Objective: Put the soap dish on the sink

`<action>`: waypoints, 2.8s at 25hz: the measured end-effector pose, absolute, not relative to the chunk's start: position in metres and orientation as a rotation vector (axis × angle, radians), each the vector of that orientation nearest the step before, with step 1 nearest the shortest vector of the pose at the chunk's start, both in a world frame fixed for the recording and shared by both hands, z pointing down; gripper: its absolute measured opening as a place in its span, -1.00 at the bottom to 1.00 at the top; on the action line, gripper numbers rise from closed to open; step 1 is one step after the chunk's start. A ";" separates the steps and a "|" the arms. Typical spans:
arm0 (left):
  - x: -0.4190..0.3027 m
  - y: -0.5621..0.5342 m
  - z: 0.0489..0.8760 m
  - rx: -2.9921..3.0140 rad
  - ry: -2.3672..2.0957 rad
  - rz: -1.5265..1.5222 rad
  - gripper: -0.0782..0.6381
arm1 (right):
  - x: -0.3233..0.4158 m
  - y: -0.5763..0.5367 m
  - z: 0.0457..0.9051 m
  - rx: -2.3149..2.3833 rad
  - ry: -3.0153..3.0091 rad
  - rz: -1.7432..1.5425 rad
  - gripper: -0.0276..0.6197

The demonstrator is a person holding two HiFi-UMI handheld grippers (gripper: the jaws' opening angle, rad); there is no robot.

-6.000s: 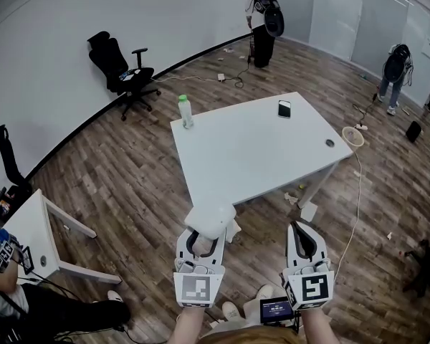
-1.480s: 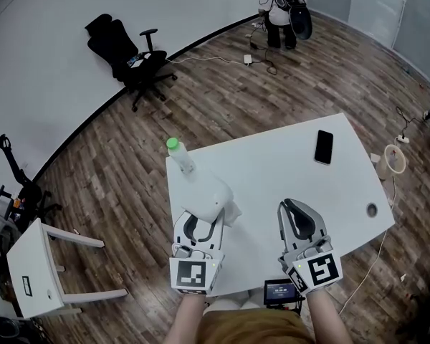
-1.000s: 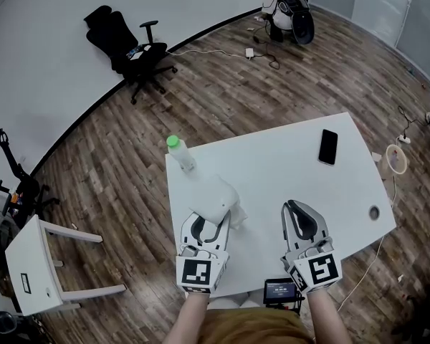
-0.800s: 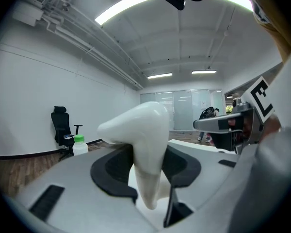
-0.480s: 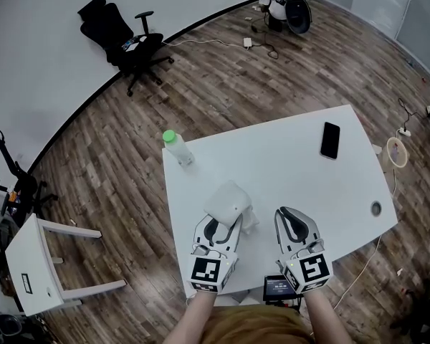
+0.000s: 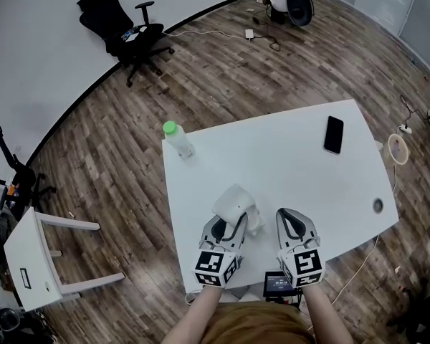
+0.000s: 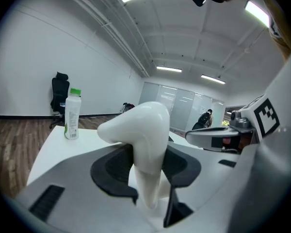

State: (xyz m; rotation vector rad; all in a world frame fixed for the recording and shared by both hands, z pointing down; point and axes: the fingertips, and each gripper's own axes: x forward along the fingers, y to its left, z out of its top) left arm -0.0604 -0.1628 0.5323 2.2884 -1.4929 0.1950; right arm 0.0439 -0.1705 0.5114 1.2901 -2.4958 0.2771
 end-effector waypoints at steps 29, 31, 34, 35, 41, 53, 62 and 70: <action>-0.063 -0.174 0.606 1.865 -1.308 -0.080 -0.34 | 0.026 -0.157 0.543 1.124 -2.485 0.411 -0.87; -0.066 -0.172 0.612 1.816 -1.298 -0.104 -0.35 | 0.024 -0.156 0.544 1.115 -2.485 0.412 -0.87; -0.069 -0.170 0.620 1.760 -1.282 -0.123 -0.34 | 0.021 -0.154 0.547 1.101 -2.480 0.409 -0.87; -0.070 -0.169 0.623 1.746 -1.277 -0.127 -0.34 | 0.020 -0.154 0.547 1.097 -2.480 0.407 -0.87; -0.068 -0.173 0.629 1.685 -1.244 -0.161 -0.34 | 0.011 -0.154 0.550 1.067 -2.482 0.410 -0.87; -0.058 -0.184 0.640 1.585 -1.152 -0.257 -0.35 | 0.018 -0.161 0.562 1.098 -2.451 0.462 -0.87; -0.053 -0.190 0.647 1.463 -1.056 -0.378 -0.35 | 0.015 -0.163 0.568 1.097 -2.437 0.451 -0.87; -0.046 -0.192 0.656 1.431 -1.038 -0.357 -0.35 | 0.012 -0.163 0.587 1.057 -2.410 0.445 -0.87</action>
